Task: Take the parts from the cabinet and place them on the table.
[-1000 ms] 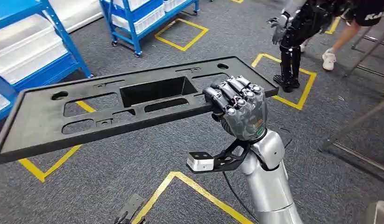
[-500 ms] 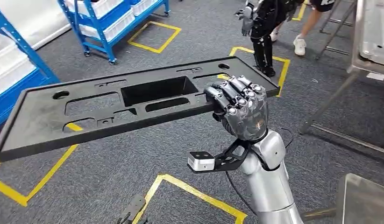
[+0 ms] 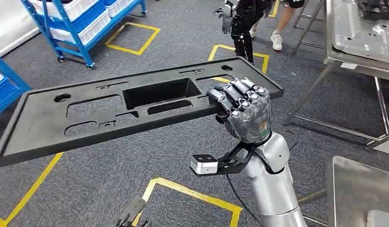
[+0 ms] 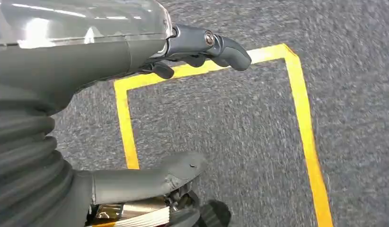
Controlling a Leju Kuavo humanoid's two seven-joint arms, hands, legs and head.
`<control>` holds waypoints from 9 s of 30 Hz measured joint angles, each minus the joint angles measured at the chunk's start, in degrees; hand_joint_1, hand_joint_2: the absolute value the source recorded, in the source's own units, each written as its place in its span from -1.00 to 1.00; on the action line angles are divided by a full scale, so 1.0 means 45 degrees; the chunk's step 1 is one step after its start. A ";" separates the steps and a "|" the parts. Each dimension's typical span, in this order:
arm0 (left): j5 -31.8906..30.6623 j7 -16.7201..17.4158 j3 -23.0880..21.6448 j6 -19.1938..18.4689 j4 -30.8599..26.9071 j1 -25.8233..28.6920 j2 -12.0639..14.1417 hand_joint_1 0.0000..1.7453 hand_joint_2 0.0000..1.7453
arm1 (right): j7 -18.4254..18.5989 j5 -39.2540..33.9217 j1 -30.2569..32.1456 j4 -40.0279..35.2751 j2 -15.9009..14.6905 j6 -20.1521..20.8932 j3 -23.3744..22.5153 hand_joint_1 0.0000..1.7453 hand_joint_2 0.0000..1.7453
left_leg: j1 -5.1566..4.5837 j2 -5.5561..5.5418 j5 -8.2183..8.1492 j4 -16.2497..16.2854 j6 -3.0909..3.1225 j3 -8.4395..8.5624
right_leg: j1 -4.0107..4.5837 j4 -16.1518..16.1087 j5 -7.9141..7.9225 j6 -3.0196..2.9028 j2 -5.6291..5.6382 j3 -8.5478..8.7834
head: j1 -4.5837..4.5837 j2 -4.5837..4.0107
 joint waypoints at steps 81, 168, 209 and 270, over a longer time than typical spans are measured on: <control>0.0083 -0.0068 -0.0126 0.0019 0.0000 0.0076 0.0087 -1.00 1.00 | 0.0432 -0.0219 -0.0265 0.0180 -0.0199 0.0000 0.0204 1.00 1.00 | 0.0173 -0.1389 -0.0211 0.0497 -0.0495 -0.0294 | 0.0050 -0.1910 0.0574 -0.0274 0.1263 0.0830 | 0.0097 0.0000; 0.0262 -0.0087 -0.0219 0.0049 0.0000 0.0051 0.0194 -1.00 1.00 | 0.0641 -0.0476 -0.0280 0.0345 -0.0592 0.0000 0.0423 1.00 1.00 | -0.0004 -0.0508 -0.1974 0.4051 -0.0527 -0.1766 | 0.0186 -0.2332 0.0813 -0.0709 0.0467 0.1029 | 0.0174 0.0000; 0.0418 -0.0073 -0.0320 0.0049 0.0000 -0.0133 0.0126 -1.00 1.00 | 0.0835 -0.0520 -0.0570 0.0894 -0.0607 0.0000 -0.0048 1.00 1.00 | 0.0137 -0.0963 0.0039 0.0399 -0.0126 -0.0318 | 0.0078 -0.1652 0.0465 -0.0132 0.1042 0.0700 | 0.0228 0.0000; 0.0646 -0.0874 -0.0763 -0.0131 0.0000 -0.0015 0.0160 -1.00 -1.00 | 0.3842 -0.4867 -0.3553 0.9909 -0.4279 0.2701 0.0233 -1.00 1.00 | -0.0093 -0.0572 0.0299 0.0101 0.0044 -0.0313 | 0.0233 -0.1841 0.0410 -0.0286 0.0191 0.0955 | 0.0253 0.0000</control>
